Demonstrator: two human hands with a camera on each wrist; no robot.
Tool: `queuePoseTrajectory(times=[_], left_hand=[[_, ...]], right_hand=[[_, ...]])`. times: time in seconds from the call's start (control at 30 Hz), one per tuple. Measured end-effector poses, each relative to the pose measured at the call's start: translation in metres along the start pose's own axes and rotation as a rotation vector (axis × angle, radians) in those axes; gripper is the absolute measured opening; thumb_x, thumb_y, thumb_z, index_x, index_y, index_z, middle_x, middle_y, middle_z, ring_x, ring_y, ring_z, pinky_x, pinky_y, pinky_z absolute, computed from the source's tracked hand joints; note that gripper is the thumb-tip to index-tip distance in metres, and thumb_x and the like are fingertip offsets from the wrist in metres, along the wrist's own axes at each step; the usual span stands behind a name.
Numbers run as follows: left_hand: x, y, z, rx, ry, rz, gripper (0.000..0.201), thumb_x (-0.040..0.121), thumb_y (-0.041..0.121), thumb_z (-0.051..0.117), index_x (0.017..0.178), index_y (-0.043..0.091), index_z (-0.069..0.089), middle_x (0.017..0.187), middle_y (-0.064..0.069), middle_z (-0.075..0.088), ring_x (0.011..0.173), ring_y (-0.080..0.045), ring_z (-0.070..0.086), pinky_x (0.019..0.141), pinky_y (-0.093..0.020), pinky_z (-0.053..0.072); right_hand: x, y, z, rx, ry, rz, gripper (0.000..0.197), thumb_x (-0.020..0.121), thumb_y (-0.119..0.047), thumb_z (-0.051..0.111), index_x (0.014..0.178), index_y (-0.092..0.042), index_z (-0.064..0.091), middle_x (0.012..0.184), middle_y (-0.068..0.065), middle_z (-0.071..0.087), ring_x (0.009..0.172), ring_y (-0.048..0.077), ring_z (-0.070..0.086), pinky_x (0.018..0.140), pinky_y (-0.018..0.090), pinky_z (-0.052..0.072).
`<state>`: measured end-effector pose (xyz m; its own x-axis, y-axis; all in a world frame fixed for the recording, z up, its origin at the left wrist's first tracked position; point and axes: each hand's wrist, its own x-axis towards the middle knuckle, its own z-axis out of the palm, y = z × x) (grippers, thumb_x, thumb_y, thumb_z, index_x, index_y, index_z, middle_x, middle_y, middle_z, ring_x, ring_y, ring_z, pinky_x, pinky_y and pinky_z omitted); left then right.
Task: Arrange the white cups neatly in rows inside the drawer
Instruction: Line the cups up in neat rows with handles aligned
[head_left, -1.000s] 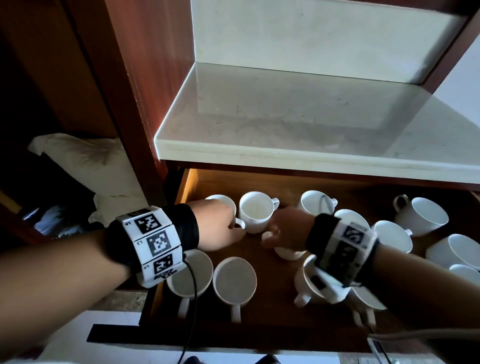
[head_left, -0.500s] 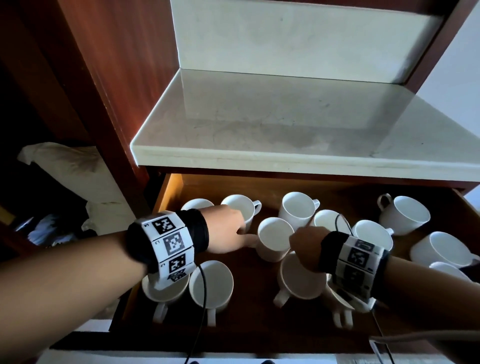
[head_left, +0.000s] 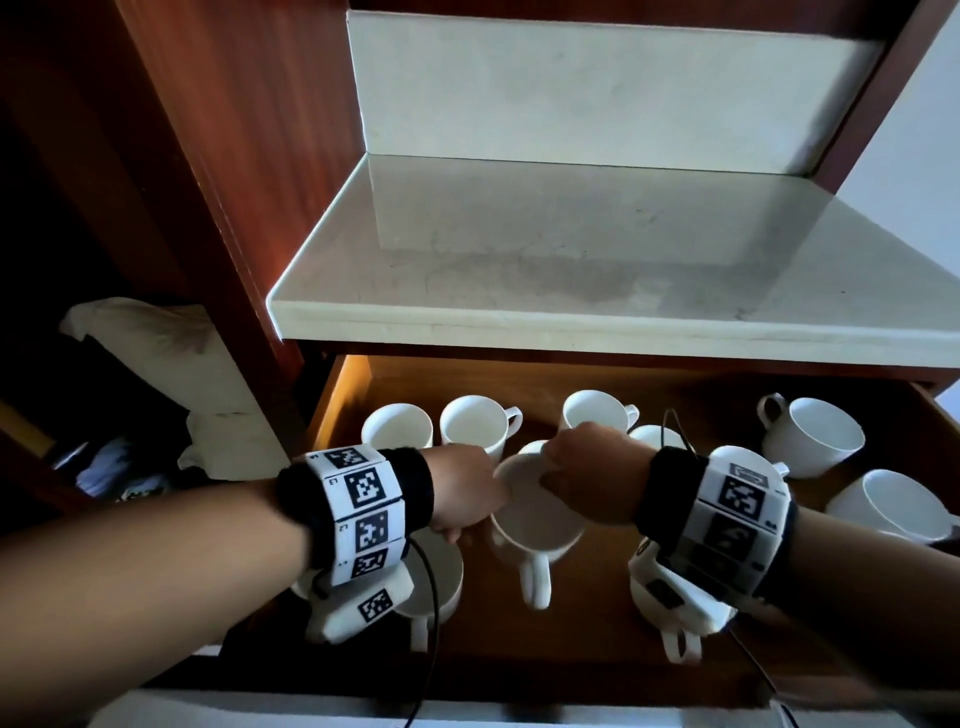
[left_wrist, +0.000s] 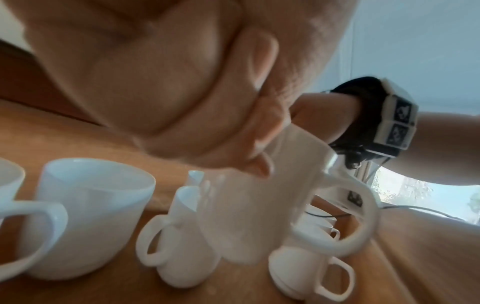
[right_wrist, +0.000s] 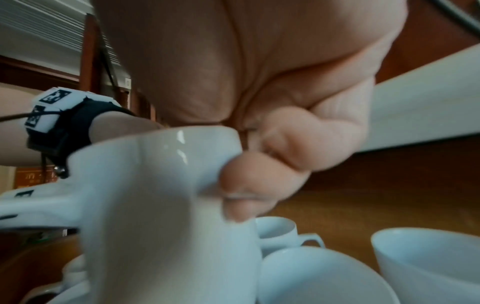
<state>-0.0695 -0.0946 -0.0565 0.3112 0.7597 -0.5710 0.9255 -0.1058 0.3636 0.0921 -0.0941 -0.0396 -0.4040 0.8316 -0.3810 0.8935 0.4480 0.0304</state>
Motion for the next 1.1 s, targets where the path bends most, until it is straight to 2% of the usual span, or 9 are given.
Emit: queuePoseTrajectory(times=[0.1, 0.17, 0.27, 0.37, 0.47, 0.63, 0.83, 1.0, 1.1], left_hand=[[-0.005, -0.001, -0.004, 0.152, 0.016, 0.034, 0.062, 0.097, 0.058, 0.026, 0.078, 0.015, 0.067, 0.065, -0.009, 0.065, 0.065, -0.024, 0.063, 0.072, -0.028, 0.051], [-0.009, -0.002, -0.014, 0.286, 0.133, 0.062, 0.056, 0.097, 0.061, 0.022, 0.073, 0.028, 0.060, 0.073, -0.009, 0.063, 0.076, -0.026, 0.064, 0.070, -0.031, 0.048], [-0.010, -0.012, -0.020, 0.306, 0.226, 0.040, 0.065, 0.095, 0.064, 0.022, 0.068, 0.015, 0.055, 0.072, -0.006, 0.058, 0.068, -0.021, 0.057, 0.058, -0.029, 0.042], [-0.008, -0.023, -0.012, 0.348, 0.182, 0.081, 0.069, 0.095, 0.064, 0.018, 0.065, 0.013, 0.054, 0.073, -0.009, 0.060, 0.076, -0.025, 0.062, 0.073, -0.035, 0.051], [-0.009, -0.030, -0.006, 0.378, 0.196, 0.101, 0.072, 0.095, 0.064, 0.019, 0.079, 0.008, 0.062, 0.078, -0.011, 0.064, 0.079, -0.026, 0.063, 0.071, -0.034, 0.048], [-0.007, -0.034, 0.001, 0.395, 0.147, 0.140, 0.072, 0.092, 0.069, 0.021, 0.064, 0.013, 0.057, 0.088, -0.012, 0.066, 0.077, -0.025, 0.063, 0.061, -0.029, 0.042], [-0.003, -0.024, 0.004, 0.389, 0.140, 0.166, 0.067, 0.093, 0.066, 0.028, 0.058, 0.014, 0.052, 0.071, -0.008, 0.060, 0.069, -0.021, 0.058, 0.066, -0.033, 0.047], [-0.001, -0.017, 0.003, 0.350, 0.190, 0.189, 0.061, 0.093, 0.063, 0.034, 0.055, 0.017, 0.048, 0.062, -0.001, 0.054, 0.064, -0.017, 0.052, 0.061, -0.028, 0.039], [0.002, -0.014, 0.002, 0.389, 0.183, 0.199, 0.062, 0.094, 0.062, 0.032, 0.058, 0.016, 0.050, 0.058, 0.002, 0.051, 0.063, -0.016, 0.052, 0.060, -0.028, 0.038]], right_hand=[[0.012, -0.008, 0.019, 0.005, -0.077, -0.031, 0.029, 0.096, -0.024, 0.048, 0.107, -0.002, 0.064, 0.108, 0.014, 0.066, 0.104, 0.030, 0.063, 0.075, 0.029, 0.044], [0.019, -0.017, 0.034, -0.065, -0.179, -0.049, 0.029, 0.096, -0.022, 0.050, 0.112, -0.002, 0.064, 0.113, 0.015, 0.066, 0.109, 0.030, 0.062, 0.083, 0.031, 0.047], [0.030, -0.027, 0.051, -0.097, -0.281, -0.058, 0.031, 0.097, -0.019, 0.047, 0.117, 0.001, 0.060, 0.118, 0.017, 0.066, 0.112, 0.031, 0.062, 0.088, 0.035, 0.049], [0.038, -0.031, 0.057, -0.111, -0.322, -0.067, 0.028, 0.095, -0.013, 0.049, 0.115, 0.002, 0.063, 0.114, 0.017, 0.068, 0.109, 0.031, 0.064, 0.087, 0.035, 0.050], [0.045, -0.029, 0.062, -0.075, -0.307, -0.047, 0.030, 0.094, -0.017, 0.049, 0.112, 0.000, 0.065, 0.114, 0.017, 0.068, 0.107, 0.032, 0.064, 0.088, 0.035, 0.051], [0.050, -0.026, 0.069, -0.050, -0.302, -0.042, 0.033, 0.094, -0.023, 0.049, 0.112, -0.001, 0.065, 0.112, 0.016, 0.069, 0.104, 0.031, 0.066, 0.086, 0.036, 0.053], [0.043, -0.027, 0.064, 0.001, -0.298, -0.059, 0.039, 0.094, -0.030, 0.050, 0.121, -0.004, 0.059, 0.117, 0.015, 0.067, 0.107, 0.031, 0.064, 0.089, 0.035, 0.052], [0.015, 0.013, 0.035, 0.141, -0.246, 0.026, 0.041, 0.091, -0.041, 0.050, 0.077, -0.006, 0.067, 0.073, 0.006, 0.071, 0.055, 0.018, 0.062, 0.053, 0.021, 0.051], [-0.002, 0.058, 0.029, -0.073, -0.197, 0.084, 0.030, 0.084, -0.038, 0.061, 0.078, -0.009, 0.065, 0.084, 0.007, 0.069, 0.080, 0.025, 0.065, 0.077, 0.032, 0.055]])
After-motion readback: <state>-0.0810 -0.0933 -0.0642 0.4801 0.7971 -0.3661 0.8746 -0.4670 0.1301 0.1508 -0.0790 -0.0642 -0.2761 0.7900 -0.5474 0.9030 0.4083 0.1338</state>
